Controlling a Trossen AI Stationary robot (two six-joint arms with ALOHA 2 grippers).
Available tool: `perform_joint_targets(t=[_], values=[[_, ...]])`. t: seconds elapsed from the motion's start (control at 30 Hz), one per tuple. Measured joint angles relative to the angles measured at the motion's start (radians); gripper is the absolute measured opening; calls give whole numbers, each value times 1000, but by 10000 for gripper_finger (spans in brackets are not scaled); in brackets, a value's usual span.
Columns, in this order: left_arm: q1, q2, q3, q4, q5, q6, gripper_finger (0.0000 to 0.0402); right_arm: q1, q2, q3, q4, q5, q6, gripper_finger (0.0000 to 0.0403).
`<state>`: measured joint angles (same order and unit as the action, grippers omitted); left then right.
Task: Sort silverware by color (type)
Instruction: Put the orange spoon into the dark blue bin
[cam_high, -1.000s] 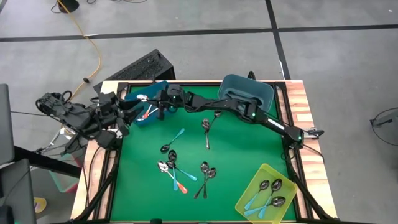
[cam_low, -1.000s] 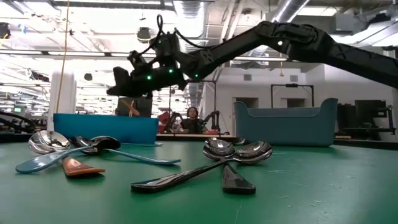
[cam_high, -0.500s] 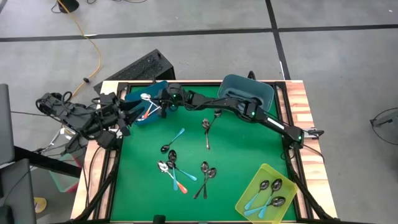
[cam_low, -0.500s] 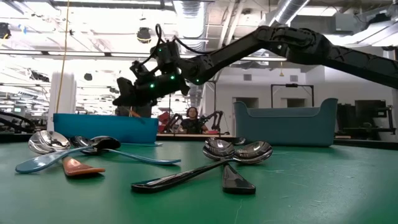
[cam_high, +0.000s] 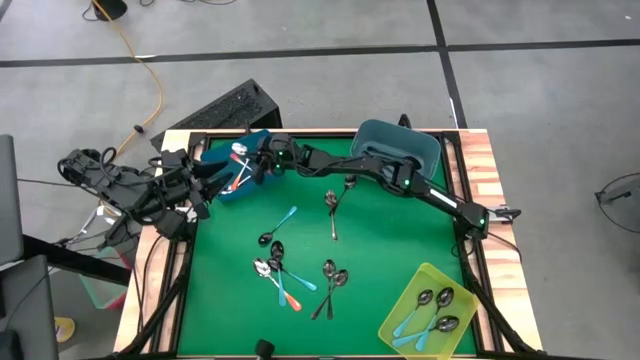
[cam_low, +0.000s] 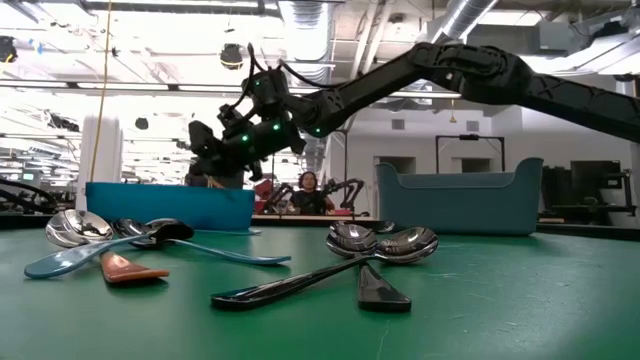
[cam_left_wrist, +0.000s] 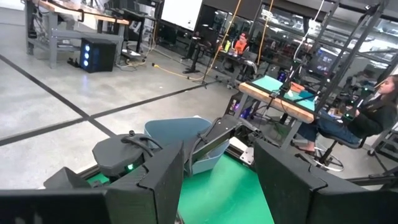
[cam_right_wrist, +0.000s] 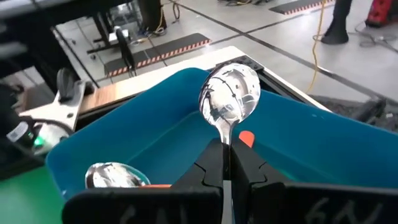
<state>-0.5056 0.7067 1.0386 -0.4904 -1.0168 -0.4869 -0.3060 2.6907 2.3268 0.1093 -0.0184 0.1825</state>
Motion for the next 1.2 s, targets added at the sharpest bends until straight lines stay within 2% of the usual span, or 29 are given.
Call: perform_joint_targets(t=[0.2, 1.0, 1.2], values=[[0, 0, 0, 0, 0, 0, 179, 0, 0, 0, 7, 25, 83, 18], [0, 0, -1, -59, 0, -65, 179, 18, 30, 0, -19, 49, 98, 18], [0, 0, -1, -61, -2, -65, 179, 16, 34, -2, -57, 48, 101, 36]])
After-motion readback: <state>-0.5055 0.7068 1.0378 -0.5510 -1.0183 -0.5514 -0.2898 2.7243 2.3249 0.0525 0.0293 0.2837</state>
